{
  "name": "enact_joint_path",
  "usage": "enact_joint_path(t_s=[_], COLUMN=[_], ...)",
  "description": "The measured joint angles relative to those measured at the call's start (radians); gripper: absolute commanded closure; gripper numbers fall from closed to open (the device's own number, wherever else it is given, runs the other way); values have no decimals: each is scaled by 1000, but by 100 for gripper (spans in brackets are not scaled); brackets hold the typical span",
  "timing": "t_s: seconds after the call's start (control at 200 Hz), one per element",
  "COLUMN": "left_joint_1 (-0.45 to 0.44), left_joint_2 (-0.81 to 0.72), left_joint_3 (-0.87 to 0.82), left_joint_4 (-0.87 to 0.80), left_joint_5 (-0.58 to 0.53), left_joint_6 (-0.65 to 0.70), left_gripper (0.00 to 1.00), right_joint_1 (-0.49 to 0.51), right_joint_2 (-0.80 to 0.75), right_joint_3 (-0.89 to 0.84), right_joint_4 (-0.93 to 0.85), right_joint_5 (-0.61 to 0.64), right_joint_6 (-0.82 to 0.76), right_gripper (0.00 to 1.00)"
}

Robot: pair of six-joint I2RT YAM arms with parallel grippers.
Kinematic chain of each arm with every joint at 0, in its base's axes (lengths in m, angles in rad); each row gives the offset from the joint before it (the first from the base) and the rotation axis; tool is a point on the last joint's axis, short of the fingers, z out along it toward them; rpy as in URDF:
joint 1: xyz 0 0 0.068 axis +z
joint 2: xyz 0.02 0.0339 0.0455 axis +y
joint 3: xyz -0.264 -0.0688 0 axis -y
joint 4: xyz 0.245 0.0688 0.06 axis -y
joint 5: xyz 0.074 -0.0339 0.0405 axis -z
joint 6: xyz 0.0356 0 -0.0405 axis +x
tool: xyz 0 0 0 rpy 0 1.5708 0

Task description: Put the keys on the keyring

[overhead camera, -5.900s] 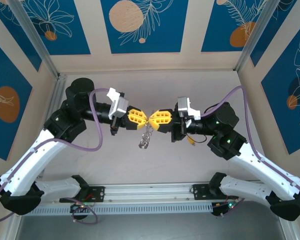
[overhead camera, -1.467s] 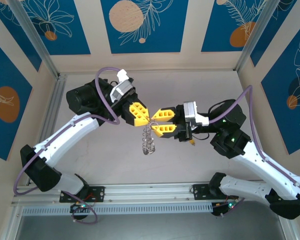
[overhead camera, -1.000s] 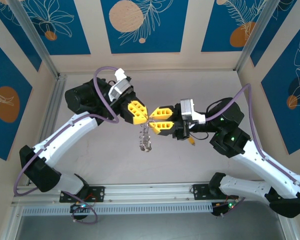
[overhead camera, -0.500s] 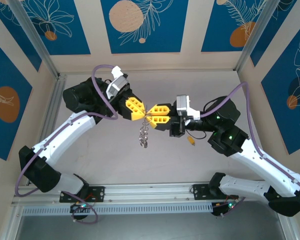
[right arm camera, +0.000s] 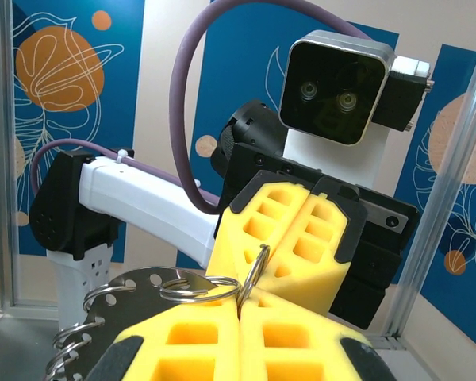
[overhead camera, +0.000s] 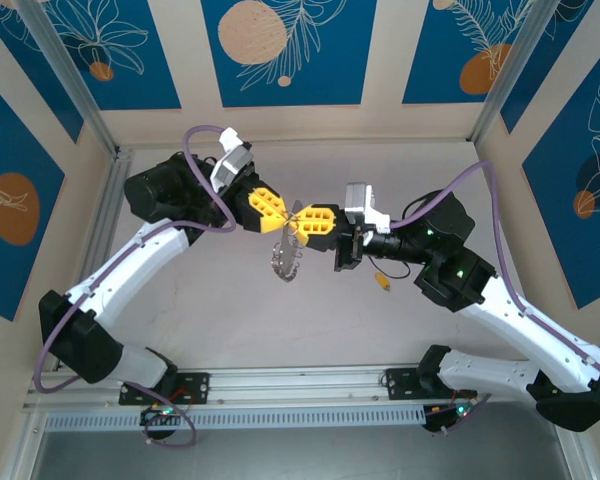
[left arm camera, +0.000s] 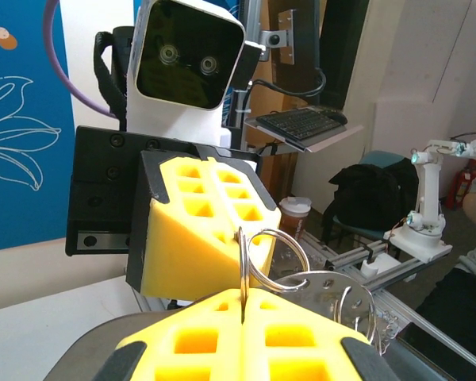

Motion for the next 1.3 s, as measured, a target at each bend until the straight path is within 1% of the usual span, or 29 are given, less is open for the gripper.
enact_joint_path(t_s=[0.035,0.1,0.27,0.45,0.55,0.735,0.81,0.94,1.16,1.301], left_joint_1=[2,4,9,47,82,138,145,146,146,146], left_joint_2=[4,13,16,13,10,-17,-35,-66,-124,-153], left_joint_3=[0,0,-4,-42,-74,-134,-151,-159,-159,-159], left_joint_4=[14,37,57,64,63,60,45,-4,-153,-247], left_joint_5=[0,2,18,20,-2,-42,-52,-54,-54,-54], left_joint_6=[-13,-34,-68,-88,-94,-91,-78,-32,92,172], left_gripper=[100,91,75,68,64,62,62,64,65,66], right_joint_1=[0,0,-1,-5,-7,-7,-7,4,103,159], right_joint_2=[0,0,1,5,12,16,13,0,-44,-41], right_joint_3=[0,0,0,0,1,1,1,0,-53,-74], right_joint_4=[-3,-11,-37,-91,-148,-220,-233,-241,-202,-184], right_joint_5=[3,11,27,68,80,100,104,119,192,248], right_joint_6=[-3,-11,-50,-102,-129,-169,-182,-212,-320,-399], right_gripper=[100,100,100,100,100,100,100,100,100,100])
